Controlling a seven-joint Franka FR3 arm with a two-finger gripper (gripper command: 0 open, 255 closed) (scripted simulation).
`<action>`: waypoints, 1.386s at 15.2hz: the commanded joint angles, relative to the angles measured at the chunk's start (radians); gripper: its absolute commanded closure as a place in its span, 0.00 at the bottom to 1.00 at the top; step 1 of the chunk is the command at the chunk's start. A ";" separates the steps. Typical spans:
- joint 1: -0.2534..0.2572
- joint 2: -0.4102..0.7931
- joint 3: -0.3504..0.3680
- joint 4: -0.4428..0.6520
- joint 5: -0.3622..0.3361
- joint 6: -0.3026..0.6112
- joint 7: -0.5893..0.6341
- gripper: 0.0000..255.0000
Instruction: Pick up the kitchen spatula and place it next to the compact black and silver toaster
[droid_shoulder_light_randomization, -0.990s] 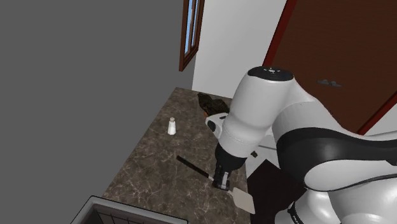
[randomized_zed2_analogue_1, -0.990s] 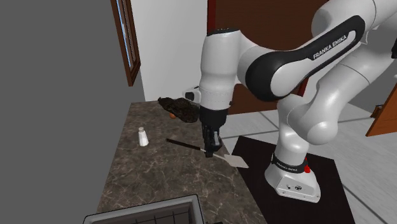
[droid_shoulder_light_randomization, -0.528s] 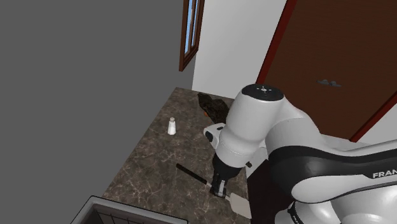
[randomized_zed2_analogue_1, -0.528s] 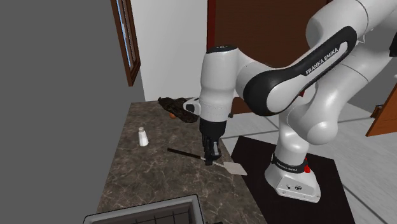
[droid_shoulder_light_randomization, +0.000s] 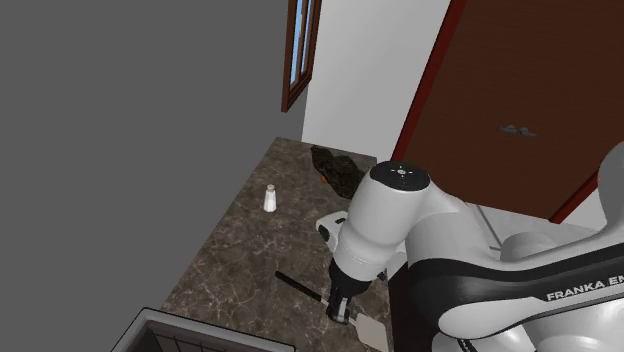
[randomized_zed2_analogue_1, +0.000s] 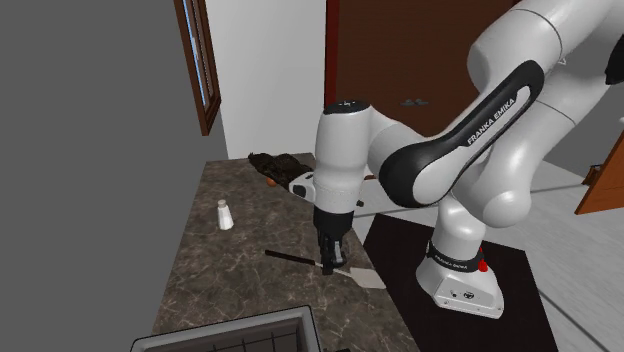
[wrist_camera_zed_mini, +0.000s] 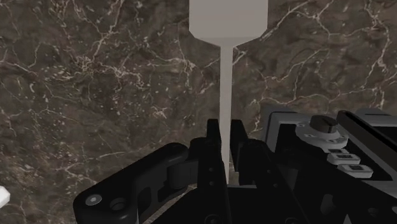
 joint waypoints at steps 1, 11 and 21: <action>0.000 0.020 0.006 -0.015 0.002 0.036 0.001 1.00; -0.014 0.157 0.041 -0.070 -0.001 0.226 0.012 1.00; -0.056 0.336 0.082 -0.096 -0.056 0.429 0.055 1.00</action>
